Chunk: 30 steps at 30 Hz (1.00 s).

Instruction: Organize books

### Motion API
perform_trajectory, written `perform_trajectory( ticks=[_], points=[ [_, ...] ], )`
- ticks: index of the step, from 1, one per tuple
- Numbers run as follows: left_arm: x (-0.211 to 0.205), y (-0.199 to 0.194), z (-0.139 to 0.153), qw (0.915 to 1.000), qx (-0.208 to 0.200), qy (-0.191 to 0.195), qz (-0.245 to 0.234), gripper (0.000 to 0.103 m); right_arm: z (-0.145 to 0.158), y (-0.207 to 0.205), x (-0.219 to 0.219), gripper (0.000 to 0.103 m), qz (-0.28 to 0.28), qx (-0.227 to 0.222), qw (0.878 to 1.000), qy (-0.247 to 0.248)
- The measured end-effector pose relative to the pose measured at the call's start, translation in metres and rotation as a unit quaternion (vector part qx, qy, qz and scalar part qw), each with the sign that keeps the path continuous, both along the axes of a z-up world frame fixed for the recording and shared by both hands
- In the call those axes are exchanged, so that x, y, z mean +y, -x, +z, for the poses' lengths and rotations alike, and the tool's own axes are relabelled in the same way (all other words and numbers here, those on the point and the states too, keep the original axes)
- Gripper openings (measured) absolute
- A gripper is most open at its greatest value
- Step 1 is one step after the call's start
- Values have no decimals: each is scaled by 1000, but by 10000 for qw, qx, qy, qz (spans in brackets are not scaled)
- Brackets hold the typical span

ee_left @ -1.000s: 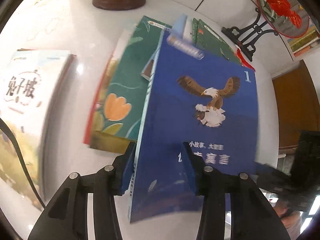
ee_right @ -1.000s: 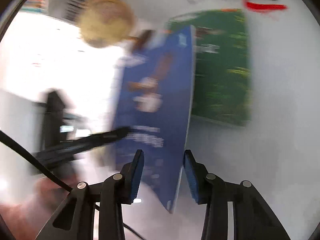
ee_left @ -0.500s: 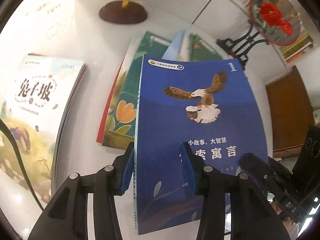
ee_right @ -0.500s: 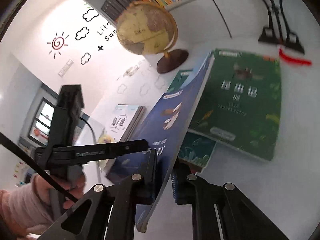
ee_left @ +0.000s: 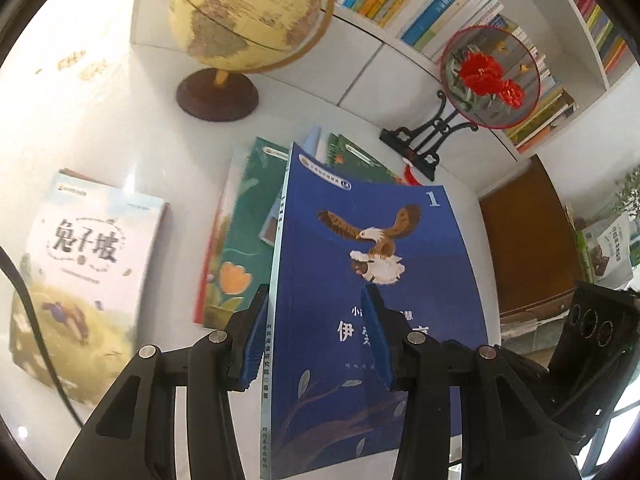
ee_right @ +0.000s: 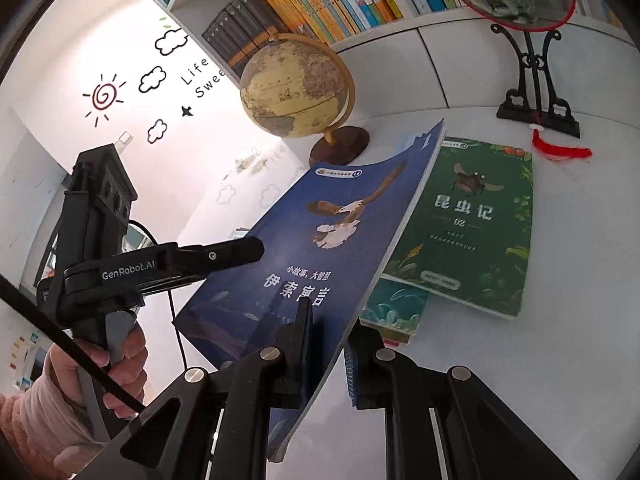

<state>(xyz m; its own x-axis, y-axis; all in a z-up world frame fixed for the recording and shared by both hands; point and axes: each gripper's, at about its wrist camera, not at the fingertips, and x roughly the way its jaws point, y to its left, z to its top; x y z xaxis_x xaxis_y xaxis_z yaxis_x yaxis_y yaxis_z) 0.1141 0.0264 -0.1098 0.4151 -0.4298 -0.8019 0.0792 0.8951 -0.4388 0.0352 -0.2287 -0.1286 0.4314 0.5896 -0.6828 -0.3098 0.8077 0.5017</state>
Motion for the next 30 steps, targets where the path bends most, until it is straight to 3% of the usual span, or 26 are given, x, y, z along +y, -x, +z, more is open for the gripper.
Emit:
perform_trajectory(
  ticks=[10,19,30],
  points=[
    [104,12,10,9979,-145,264,566,41,16,-2,91,15,431,51,9989,202],
    [197,21,-9,9934,4,478,1045,41,11,-6,195,15,783,240,9949,588],
    [237,14,-29,9933,159,355,1088,41,-7,-15,254,15,782,549,9931,686]
  ],
)
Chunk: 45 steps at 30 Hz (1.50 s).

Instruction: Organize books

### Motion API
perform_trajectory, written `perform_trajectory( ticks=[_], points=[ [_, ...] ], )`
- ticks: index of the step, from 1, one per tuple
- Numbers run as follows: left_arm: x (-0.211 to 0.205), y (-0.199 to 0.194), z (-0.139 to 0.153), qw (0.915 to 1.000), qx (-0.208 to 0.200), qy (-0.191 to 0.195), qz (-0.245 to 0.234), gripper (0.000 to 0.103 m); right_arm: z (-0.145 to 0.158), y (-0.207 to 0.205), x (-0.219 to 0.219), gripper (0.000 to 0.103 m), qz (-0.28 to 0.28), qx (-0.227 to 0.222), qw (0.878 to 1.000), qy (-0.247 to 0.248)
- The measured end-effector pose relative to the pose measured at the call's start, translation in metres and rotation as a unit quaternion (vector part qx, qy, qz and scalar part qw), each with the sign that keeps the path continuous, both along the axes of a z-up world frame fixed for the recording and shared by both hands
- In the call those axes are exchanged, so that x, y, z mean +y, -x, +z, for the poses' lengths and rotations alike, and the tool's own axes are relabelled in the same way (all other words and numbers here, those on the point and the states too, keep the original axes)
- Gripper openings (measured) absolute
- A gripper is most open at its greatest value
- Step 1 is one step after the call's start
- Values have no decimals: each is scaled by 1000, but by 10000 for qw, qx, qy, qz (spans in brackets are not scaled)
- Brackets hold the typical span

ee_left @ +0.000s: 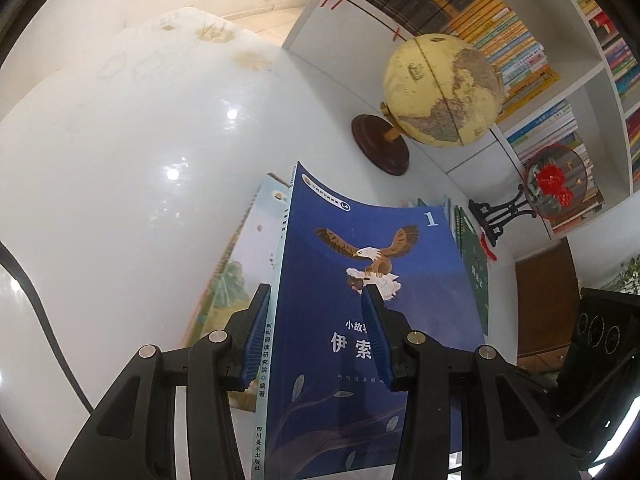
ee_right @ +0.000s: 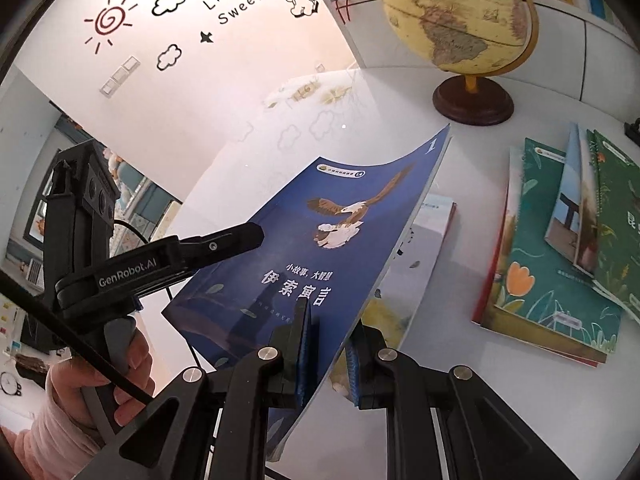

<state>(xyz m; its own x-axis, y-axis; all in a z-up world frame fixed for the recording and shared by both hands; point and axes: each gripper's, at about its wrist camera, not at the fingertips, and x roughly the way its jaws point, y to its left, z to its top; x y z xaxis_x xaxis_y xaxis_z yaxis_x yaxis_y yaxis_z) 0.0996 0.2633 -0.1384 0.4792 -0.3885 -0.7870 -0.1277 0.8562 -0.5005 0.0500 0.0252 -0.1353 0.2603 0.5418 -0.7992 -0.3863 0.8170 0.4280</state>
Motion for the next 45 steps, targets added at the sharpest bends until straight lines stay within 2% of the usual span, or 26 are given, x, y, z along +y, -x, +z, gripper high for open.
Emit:
perform_trajectory(
  ticks=[11,16,19,25,29,45],
  points=[
    [12,-9,-30,9992,307,-158,-205,41,-22,-6,19,15,-100,319,9994,109],
    [10,-8,-56,9976,587,-142,-339,41,-41,-14,17,15,-188,615,9978,154],
    [9,-7,-66,9967,705,-202,-360,41,-57,-18,12,15,-323,953,9949,77],
    [-3,-13,-71,9934,723,-720,-519,41,-77,-21,6,15,-576,1353,9891,-101],
    [-3,-14,-73,9934,713,-718,-539,41,-85,-22,8,15,-642,1495,9867,28],
    [-5,-13,-73,9921,628,-856,-669,41,-100,-24,2,19,-798,1839,9797,-44]
  ],
)
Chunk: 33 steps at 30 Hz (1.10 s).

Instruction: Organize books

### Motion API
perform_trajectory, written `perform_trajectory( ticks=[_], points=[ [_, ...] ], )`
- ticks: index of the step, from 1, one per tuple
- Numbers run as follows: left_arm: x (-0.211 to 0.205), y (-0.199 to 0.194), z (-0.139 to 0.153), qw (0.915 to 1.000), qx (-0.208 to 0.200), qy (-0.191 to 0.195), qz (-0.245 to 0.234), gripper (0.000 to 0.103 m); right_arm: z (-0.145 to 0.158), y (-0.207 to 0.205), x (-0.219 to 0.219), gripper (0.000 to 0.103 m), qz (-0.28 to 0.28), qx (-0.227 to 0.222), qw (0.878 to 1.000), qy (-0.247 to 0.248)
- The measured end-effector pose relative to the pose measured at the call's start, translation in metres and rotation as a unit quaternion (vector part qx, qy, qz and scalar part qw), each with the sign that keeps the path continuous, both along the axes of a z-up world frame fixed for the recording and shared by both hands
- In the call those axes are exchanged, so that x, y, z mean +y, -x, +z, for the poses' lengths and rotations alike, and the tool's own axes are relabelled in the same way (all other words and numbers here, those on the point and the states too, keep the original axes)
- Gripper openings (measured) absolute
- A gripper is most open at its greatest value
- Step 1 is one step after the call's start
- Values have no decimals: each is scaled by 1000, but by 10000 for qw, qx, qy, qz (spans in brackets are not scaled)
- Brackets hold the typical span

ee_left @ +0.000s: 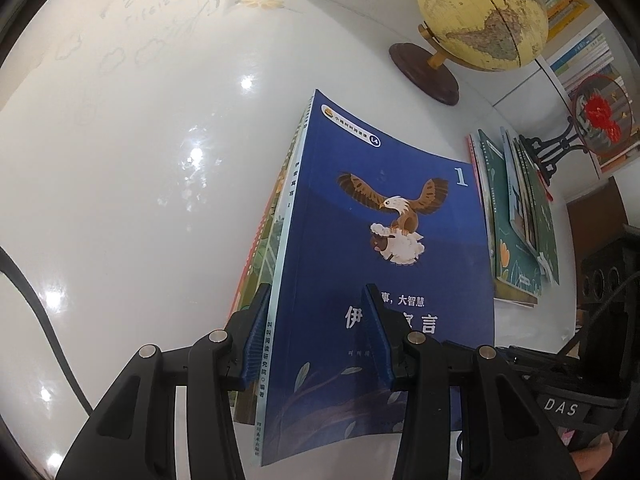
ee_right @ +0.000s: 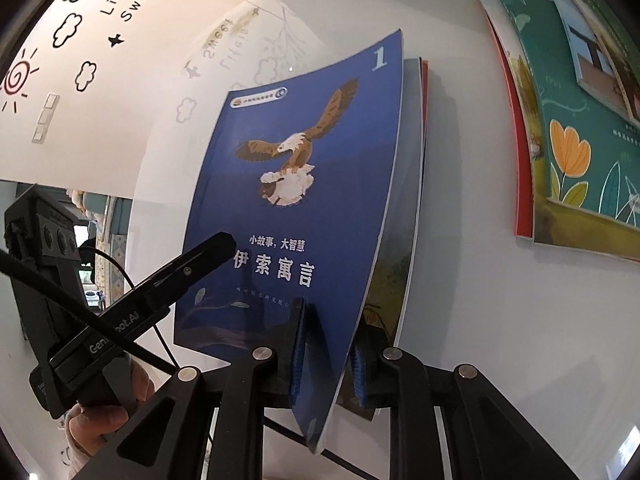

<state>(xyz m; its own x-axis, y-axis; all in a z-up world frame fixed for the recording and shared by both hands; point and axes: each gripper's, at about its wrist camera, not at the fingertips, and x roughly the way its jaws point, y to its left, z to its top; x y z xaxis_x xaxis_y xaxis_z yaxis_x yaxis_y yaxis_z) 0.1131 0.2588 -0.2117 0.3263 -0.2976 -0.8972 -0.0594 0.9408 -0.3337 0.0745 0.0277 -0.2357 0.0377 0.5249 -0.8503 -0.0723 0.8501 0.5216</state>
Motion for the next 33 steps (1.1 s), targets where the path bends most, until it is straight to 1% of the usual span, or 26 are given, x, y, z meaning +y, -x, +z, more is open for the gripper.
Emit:
perform_trajectory(
  ticks=[1,4,9,13,17,21,24,26,32,33],
  points=[
    [0,0,0,10000,-16,0,-6,43,-1,0,-1,19,-21,10,10000,-16],
    [-1,0,0,10000,-25,-28,-29,44,-1,2,-4,19,-41,21,10000,-42],
    [-1,0,-1,10000,-37,-31,-58,45,-7,0,-12,20,-264,235,9990,-263],
    [-3,-1,-1,9999,-13,-4,-100,50,-8,0,-15,20,-380,299,9982,-368],
    [-7,2,-1,9998,-111,-90,-130,50,-8,4,-15,20,-277,153,9989,-354],
    [-4,2,-2,9997,-123,22,-203,50,-5,7,-9,20,-254,55,9994,-217],
    [2,1,-3,9996,-76,235,-153,50,0,10,-2,21,-128,-141,9998,16],
    [7,0,-4,9991,-62,412,-36,50,2,13,0,22,-146,-319,9994,56],
    [14,7,-7,9972,-273,691,110,50,5,23,4,24,-253,-717,9970,165],
    [15,9,-7,9968,-339,721,107,52,6,24,6,24,-264,-790,9963,206]
  ],
)
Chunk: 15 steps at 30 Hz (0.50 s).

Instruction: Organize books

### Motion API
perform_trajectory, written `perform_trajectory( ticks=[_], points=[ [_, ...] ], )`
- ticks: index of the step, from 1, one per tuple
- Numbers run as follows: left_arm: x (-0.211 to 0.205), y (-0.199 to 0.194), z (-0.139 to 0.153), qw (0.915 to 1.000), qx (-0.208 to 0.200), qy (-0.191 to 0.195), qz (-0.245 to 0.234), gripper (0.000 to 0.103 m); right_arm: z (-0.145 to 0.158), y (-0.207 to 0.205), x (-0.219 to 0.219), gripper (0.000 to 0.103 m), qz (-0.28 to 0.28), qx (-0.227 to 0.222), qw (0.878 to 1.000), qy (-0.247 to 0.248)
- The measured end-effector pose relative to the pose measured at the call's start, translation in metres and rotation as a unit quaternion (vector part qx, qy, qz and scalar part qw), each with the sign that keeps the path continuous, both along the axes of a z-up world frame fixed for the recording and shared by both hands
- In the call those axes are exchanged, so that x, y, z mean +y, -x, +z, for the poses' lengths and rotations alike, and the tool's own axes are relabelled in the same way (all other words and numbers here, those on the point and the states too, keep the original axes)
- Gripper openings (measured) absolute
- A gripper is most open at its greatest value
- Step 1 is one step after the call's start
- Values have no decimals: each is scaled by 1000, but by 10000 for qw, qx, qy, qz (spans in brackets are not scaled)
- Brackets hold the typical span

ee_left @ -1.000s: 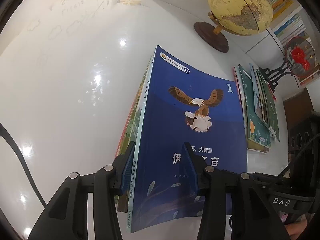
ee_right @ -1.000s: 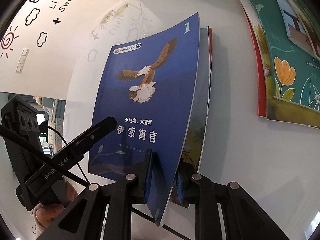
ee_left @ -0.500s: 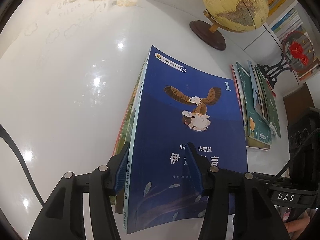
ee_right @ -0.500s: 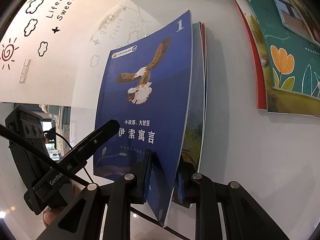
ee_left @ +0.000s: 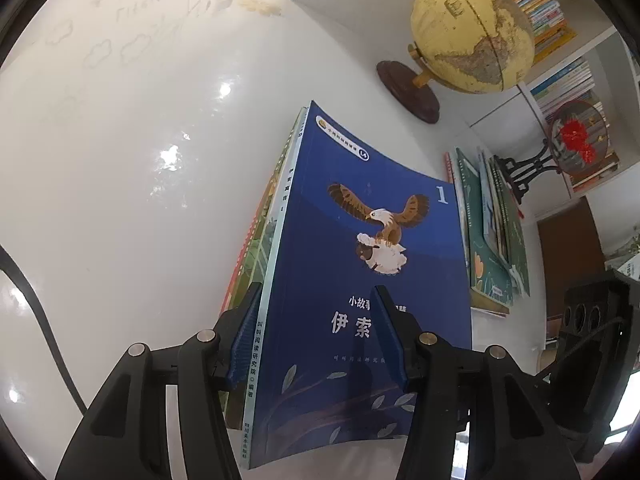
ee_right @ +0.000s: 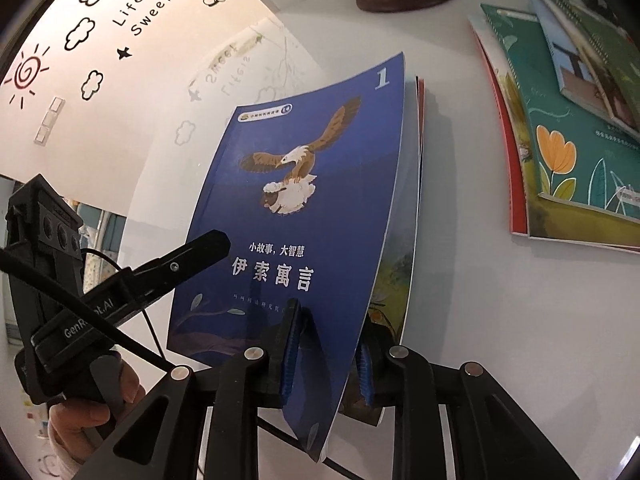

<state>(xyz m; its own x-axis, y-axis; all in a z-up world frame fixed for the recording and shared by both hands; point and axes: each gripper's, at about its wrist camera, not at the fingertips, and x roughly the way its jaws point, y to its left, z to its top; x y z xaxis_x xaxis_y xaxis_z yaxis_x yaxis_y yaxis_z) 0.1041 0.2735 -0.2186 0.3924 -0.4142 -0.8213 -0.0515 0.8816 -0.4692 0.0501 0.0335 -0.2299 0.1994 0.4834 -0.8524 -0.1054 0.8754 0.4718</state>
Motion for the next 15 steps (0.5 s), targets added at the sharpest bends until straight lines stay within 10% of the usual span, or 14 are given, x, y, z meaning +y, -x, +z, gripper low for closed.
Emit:
perform_trajectory(
  ticks=[15],
  points=[
    [19,23,-12,9915,-874,922,297,53,4,18,8,38,-85,-1146,9928,339]
  ],
)
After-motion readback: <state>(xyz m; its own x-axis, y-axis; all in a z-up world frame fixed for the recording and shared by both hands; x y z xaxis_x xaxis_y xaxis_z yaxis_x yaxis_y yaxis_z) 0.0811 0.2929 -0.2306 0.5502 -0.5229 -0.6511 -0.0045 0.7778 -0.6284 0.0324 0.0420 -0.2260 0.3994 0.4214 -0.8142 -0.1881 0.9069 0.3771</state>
